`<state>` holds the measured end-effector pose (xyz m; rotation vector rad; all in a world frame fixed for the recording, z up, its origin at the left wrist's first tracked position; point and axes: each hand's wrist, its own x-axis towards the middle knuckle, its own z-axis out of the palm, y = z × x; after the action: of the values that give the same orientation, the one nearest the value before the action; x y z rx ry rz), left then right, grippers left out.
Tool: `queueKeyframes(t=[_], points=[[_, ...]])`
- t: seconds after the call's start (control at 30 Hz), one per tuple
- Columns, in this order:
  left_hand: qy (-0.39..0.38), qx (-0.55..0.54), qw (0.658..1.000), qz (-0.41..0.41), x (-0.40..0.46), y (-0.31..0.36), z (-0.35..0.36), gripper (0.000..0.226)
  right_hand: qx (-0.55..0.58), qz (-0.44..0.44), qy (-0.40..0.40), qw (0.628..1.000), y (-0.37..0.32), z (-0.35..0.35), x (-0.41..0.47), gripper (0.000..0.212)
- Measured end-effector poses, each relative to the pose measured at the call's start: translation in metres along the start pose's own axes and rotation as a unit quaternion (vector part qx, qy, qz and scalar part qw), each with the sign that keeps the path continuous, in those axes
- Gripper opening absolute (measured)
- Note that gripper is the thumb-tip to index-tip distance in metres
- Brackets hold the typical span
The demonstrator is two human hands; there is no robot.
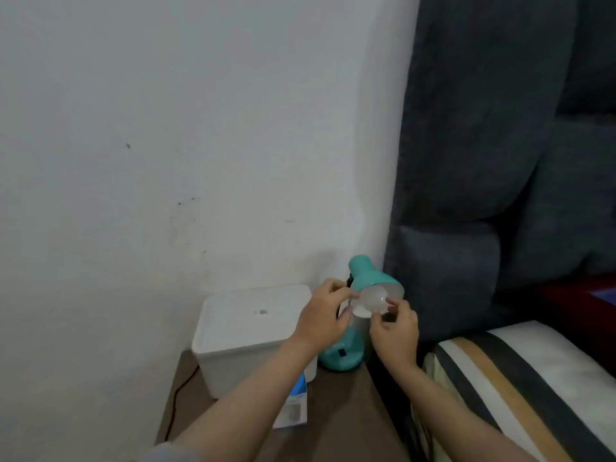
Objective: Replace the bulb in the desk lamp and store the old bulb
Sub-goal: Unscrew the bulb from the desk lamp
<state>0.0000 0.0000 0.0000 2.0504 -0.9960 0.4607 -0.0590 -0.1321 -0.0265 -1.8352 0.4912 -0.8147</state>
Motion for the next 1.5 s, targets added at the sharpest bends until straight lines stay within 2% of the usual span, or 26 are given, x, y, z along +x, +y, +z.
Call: queueKeyframes(t=[0.1, 0.3, 0.47, 0.73, 0.83, 0.9, 0.97, 1.13, 1.3, 1.4, 1.5], points=[[-0.010, 0.000, 1.000, 0.008, 0.009, -0.003, 0.006, 0.028, 0.042, 0.041, 0.011, 0.998, 0.003, 0.003, 0.007, 0.043], [-0.040, 0.014, 0.999, 0.013, 0.023, -0.011, 0.018, 0.034, 0.074, 0.049, 0.000, 0.996, 0.014, 0.018, 0.015, 0.057], [-0.019, 0.017, 1.000, 0.014, 0.025, -0.018, 0.028, 0.031, 0.120, 0.070, -0.004, 0.990, 0.013, 0.027, 0.018, 0.049], [0.014, 0.010, 1.000, 0.016, 0.025, -0.024, 0.031, 0.035, 0.184, 0.057, 0.040, 0.980, 0.019, 0.038, 0.018, 0.041], [0.011, 0.012, 1.000, 0.018, 0.025, -0.024, 0.031, 0.037, 0.159, 0.028, 0.058, 0.985, 0.021, 0.043, 0.018, 0.037], [0.004, 0.011, 1.000, 0.027, 0.025, -0.025, 0.032, 0.038, 0.145, 0.018, 0.062, 0.987, 0.020, 0.044, 0.017, 0.044], [0.007, 0.008, 1.000, 0.026, 0.025, -0.026, 0.032, 0.038, 0.148, 0.029, 0.056, 0.987, 0.018, 0.043, 0.016, 0.048], [0.004, 0.008, 1.000, 0.026, 0.024, -0.028, 0.032, 0.035, 0.220, 0.075, 0.085, 0.969, 0.016, 0.042, 0.010, 0.034], [0.008, 0.006, 1.000, 0.025, 0.025, -0.026, 0.032, 0.031, 0.268, 0.171, 0.102, 0.942, 0.012, 0.047, 0.011, 0.048], [0.009, 0.003, 1.000, 0.023, 0.024, -0.026, 0.032, 0.033, 0.258, 0.155, 0.103, 0.948, 0.011, 0.045, 0.013, 0.039], [0.005, 0.008, 1.000, 0.027, 0.024, -0.026, 0.032, 0.034, 0.246, 0.119, 0.082, 0.958, 0.015, 0.045, 0.016, 0.046]])
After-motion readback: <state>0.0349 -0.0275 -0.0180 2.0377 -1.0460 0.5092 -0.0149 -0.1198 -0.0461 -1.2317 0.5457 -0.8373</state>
